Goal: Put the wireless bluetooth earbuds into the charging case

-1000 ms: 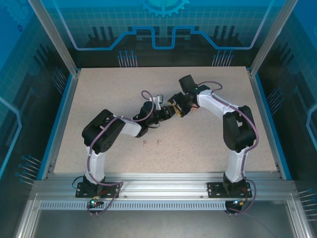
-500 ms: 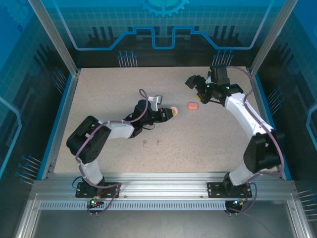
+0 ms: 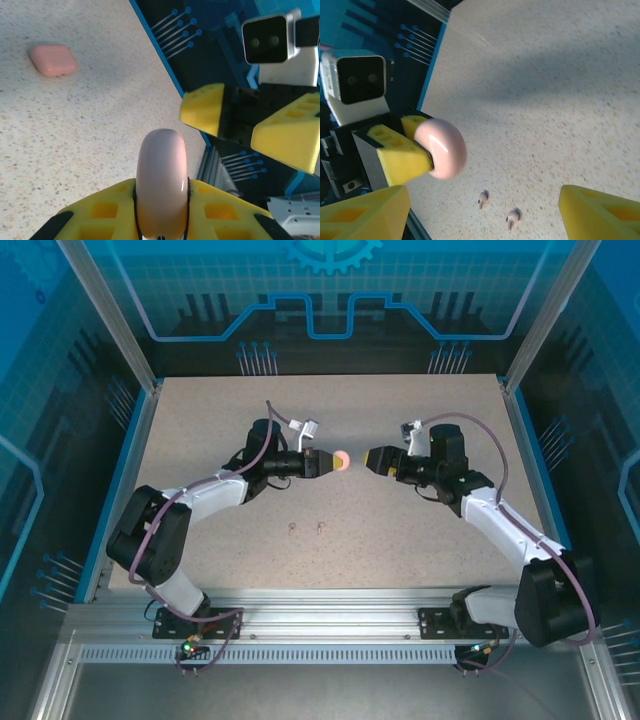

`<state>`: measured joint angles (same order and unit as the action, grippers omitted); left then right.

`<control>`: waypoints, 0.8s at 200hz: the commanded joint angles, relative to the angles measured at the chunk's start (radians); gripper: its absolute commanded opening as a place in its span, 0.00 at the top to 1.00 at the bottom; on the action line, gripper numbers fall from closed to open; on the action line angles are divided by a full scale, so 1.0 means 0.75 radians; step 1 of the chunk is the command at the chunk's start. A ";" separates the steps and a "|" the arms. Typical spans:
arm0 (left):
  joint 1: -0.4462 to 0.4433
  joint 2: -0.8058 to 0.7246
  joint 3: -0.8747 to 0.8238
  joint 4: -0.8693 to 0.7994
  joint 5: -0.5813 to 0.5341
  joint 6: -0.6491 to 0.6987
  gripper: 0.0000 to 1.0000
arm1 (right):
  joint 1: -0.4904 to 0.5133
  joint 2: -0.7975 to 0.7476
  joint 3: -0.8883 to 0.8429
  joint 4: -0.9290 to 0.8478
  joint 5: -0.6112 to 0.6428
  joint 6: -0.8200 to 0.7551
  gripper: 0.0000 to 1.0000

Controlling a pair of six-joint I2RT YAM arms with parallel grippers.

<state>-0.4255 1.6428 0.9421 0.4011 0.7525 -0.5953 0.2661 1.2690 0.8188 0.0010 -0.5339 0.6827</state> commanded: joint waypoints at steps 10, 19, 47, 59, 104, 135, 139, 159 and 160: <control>0.005 0.062 0.099 -0.046 0.119 0.027 1.00 | 0.049 0.076 0.030 0.148 -0.049 -0.041 0.22; 0.006 0.073 0.109 -0.041 0.120 0.021 1.00 | 0.063 0.096 0.053 0.148 -0.044 -0.046 0.22; 0.006 0.082 0.116 -0.020 0.122 0.005 1.00 | 0.097 0.165 0.112 0.117 0.004 -0.063 0.24; 0.006 0.076 0.112 -0.015 0.122 0.002 1.00 | 0.095 0.198 0.120 0.119 0.022 -0.059 0.24; 0.011 0.027 0.088 -0.005 0.102 0.007 1.00 | 0.046 0.345 0.089 0.150 0.047 -0.014 0.30; 0.031 0.004 0.078 0.002 0.095 0.006 1.00 | -0.043 0.316 -0.078 0.232 0.022 0.045 0.32; 0.035 0.004 0.077 0.003 0.097 0.006 1.00 | -0.049 0.298 -0.091 0.237 0.012 0.049 0.32; 0.036 0.008 0.076 0.004 0.099 0.010 1.00 | -0.062 0.190 -0.114 0.183 0.000 0.043 0.32; 0.036 0.009 0.076 0.005 0.099 0.009 1.00 | -0.062 0.184 -0.114 0.180 -0.002 0.043 0.32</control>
<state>-0.4084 1.6825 0.9977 0.3744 0.7948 -0.5957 0.2317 1.4975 0.7521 0.1482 -0.5232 0.6998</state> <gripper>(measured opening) 0.221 0.679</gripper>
